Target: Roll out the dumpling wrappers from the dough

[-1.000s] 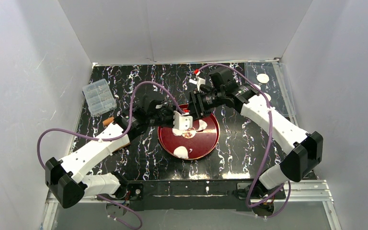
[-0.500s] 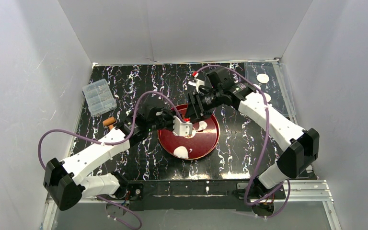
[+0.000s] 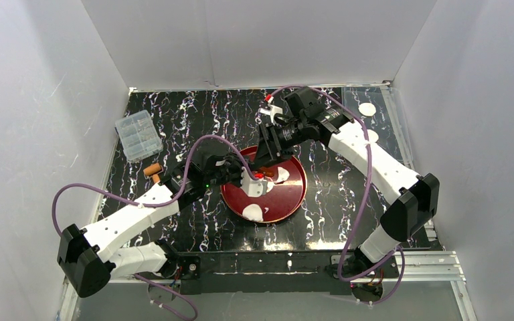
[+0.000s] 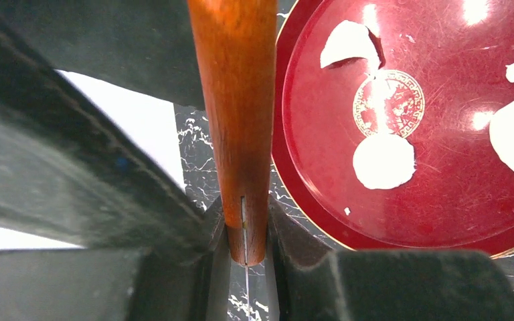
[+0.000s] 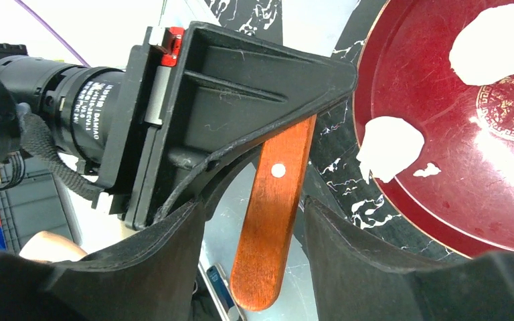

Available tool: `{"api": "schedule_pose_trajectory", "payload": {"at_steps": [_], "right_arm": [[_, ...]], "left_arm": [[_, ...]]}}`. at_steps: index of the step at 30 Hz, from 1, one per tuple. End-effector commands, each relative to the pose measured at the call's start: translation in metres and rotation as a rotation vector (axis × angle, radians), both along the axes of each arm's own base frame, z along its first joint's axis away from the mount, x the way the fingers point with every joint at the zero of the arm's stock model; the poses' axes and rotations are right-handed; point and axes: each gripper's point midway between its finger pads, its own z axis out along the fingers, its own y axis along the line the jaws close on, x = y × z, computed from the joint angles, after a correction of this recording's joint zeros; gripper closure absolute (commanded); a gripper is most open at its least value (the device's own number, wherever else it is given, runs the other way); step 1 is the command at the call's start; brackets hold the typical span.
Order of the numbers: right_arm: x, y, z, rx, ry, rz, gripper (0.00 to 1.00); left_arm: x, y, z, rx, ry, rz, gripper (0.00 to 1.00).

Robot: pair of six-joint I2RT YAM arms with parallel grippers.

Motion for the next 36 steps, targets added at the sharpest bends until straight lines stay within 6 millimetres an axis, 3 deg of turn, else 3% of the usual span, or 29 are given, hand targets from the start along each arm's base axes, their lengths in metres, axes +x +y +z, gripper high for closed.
{"api": "schedule_pose_trajectory", "payload": {"at_steps": [1,6,9,11,12,13,16,17,18,19,20,21,22,24,32,36], "right_arm": [[-0.008,0.005,-0.002,-0.01,0.008,0.023,0.37],[-0.009,0.009,-0.013,-0.031,0.021,0.017,0.38],[-0.009,0.012,-0.013,-0.025,0.023,0.021,0.44],[-0.009,0.013,-0.012,-0.019,0.022,0.023,0.54],[-0.01,0.014,-0.014,-0.019,0.027,0.026,0.69],[-0.011,0.014,-0.016,-0.019,0.036,0.029,0.75],[-0.012,0.013,-0.02,-0.028,0.049,0.03,0.68],[-0.012,0.013,-0.022,-0.038,0.053,0.026,0.74],[-0.01,0.012,-0.023,-0.041,0.033,0.019,0.92],[-0.007,0.011,-0.025,-0.05,0.009,0.012,0.99],[-0.006,0.008,-0.027,-0.056,-0.021,0.008,0.99],[-0.004,0.006,-0.028,-0.059,-0.046,0.004,0.99],[-0.003,0.004,-0.03,-0.051,-0.074,0.004,0.99],[-0.002,0.003,-0.033,-0.047,-0.093,0.005,0.99],[0.005,-0.016,-0.05,-0.113,-0.16,-0.015,0.99],[0.014,-0.039,-0.063,-0.211,-0.305,-0.001,0.99]], "left_arm": [[0.003,-0.005,0.016,-0.037,-0.049,-0.009,1.0],[0.005,-0.006,0.016,-0.041,-0.045,0.001,1.0],[0.004,-0.006,0.015,-0.043,-0.043,0.003,1.0],[0.005,-0.005,0.015,-0.045,-0.042,0.007,1.0],[0.006,-0.005,0.016,-0.049,-0.041,0.013,1.0],[0.007,-0.005,0.017,-0.052,-0.041,0.023,1.0],[0.012,-0.005,0.016,-0.046,-0.043,0.046,1.0],[0.013,-0.005,0.018,-0.052,-0.043,0.052,1.0],[0.014,-0.006,0.018,-0.056,-0.041,0.054,1.0],[0.013,-0.006,0.018,-0.057,-0.036,0.055,1.0],[0.013,-0.006,0.018,-0.064,-0.024,0.065,1.0],[0.011,-0.005,0.017,-0.066,-0.008,0.068,0.79],[0.008,-0.004,0.015,-0.073,0.009,0.069,0.17],[0.005,-0.004,0.014,-0.084,0.005,0.057,0.04],[-0.008,0.001,0.014,-0.096,0.055,0.053,0.02],[-0.02,0.009,0.013,-0.129,0.2,0.134,0.02]]}}
